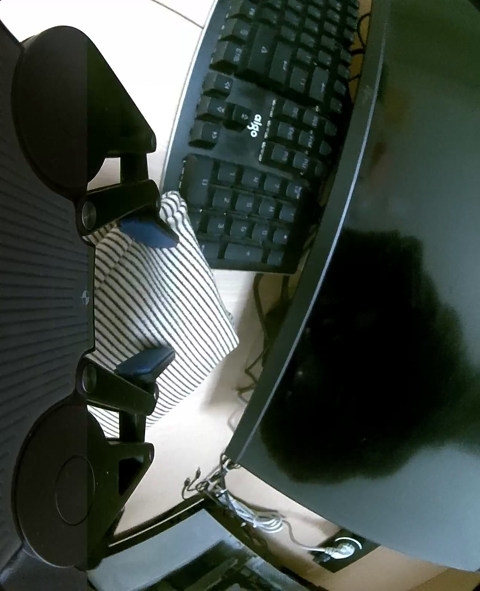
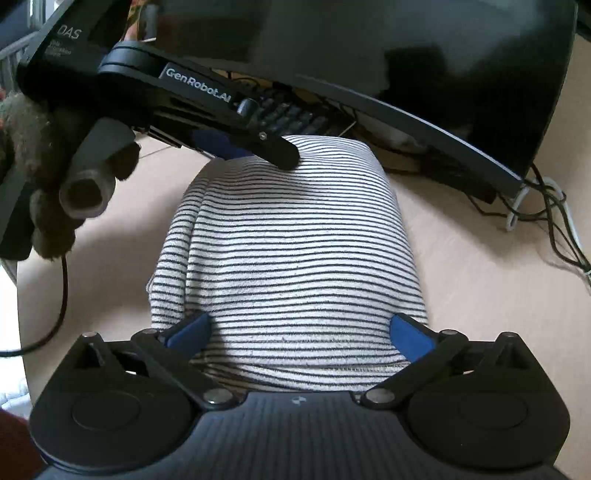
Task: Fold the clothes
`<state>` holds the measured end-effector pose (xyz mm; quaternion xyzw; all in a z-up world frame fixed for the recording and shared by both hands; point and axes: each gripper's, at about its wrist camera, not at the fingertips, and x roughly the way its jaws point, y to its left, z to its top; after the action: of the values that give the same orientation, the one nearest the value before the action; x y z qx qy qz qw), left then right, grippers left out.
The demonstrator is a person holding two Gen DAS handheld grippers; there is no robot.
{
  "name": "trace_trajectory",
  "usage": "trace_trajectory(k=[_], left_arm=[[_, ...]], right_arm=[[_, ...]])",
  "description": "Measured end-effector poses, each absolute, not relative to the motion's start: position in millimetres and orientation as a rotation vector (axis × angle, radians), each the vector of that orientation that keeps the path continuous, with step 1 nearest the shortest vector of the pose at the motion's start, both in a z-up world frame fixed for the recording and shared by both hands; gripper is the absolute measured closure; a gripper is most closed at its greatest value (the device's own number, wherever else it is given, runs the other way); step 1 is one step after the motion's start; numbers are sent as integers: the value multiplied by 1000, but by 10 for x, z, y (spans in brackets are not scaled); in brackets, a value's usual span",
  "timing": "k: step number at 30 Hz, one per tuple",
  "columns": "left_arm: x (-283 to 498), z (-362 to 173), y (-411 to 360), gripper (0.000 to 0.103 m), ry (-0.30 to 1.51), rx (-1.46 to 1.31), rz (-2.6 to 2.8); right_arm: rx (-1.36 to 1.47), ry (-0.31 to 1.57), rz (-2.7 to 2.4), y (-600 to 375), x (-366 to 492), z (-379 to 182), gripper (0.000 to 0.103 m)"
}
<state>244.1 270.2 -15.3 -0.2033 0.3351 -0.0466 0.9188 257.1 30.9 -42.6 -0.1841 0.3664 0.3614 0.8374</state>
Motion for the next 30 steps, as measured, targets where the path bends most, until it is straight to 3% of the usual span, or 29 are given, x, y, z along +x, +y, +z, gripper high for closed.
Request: trace_trajectory(k=[5,8,12,14,16,18,23,27,30], left_arm=[[2342,-42,2711,34,685,-431,-85],[2161,103,2678,14,676,-451,-77],[1900,27,2556,10,753,-505,-127],[1844,-147,2489,11,822,-556,-157],[1848,-314,2441,23,856,-593,-184],[1877,-386,2431,30,849,-636,-205],[1900,-348,2425,30,793,-635,-289],[1881,-409,2412,30,860,-551,-262],[1750,-162,2567,29,776,-550,-203]], right_arm=[[-207,826,813,7,2806,-150,0],[-3,877,784,-235,3088,-123,0],[240,968,732,-482,3452,-270,0],[291,1018,710,-472,3547,-454,0],[281,1017,730,-370,3499,-538,3],[245,1019,777,-246,3428,-467,17],[142,911,887,-138,3204,-80,22],[-51,921,800,-69,3116,-223,26],[-160,888,767,-5,2964,-348,25]])
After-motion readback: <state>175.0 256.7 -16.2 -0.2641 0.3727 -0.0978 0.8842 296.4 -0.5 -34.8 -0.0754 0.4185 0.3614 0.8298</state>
